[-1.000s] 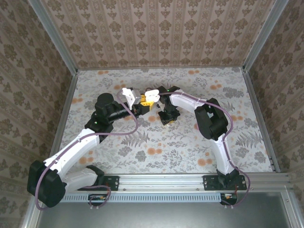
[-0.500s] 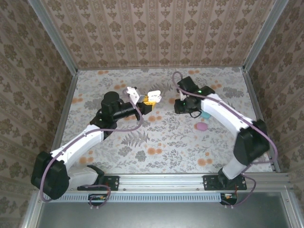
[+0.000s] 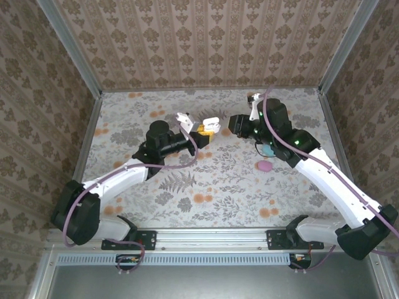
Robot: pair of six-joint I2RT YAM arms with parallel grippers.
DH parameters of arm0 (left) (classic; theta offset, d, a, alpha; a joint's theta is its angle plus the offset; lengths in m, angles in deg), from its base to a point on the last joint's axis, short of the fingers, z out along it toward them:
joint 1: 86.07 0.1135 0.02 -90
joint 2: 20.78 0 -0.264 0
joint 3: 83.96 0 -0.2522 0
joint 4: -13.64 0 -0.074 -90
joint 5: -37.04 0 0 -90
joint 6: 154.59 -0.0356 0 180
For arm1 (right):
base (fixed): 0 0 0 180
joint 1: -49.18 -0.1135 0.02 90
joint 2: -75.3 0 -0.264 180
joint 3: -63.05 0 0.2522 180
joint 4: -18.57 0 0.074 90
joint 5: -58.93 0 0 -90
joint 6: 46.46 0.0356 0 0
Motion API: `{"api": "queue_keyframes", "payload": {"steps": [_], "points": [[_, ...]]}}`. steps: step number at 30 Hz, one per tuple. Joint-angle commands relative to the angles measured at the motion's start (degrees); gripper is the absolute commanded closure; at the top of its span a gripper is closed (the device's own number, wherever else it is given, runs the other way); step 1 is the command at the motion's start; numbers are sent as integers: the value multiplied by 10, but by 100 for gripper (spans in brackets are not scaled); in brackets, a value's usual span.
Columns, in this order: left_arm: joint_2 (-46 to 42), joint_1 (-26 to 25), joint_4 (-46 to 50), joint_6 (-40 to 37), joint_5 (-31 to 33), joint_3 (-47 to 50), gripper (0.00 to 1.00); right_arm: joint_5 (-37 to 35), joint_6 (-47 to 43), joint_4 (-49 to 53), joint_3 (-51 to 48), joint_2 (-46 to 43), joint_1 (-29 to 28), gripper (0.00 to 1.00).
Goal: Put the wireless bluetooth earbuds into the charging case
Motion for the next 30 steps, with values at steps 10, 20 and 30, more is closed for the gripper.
{"api": "queue_keyframes", "payload": {"steps": [10, 20, 30], "points": [[12, -31, -66, 18, 50, -20, 77, -4, 39, -129, -26, 1, -51, 70], [12, -43, -85, 24, 72, -16, 77, -32, 41, -157, -32, 23, -77, 70], [9, -45, -97, 28, 74, -11, 77, -79, 33, -170, -42, 37, -94, 70]]}}
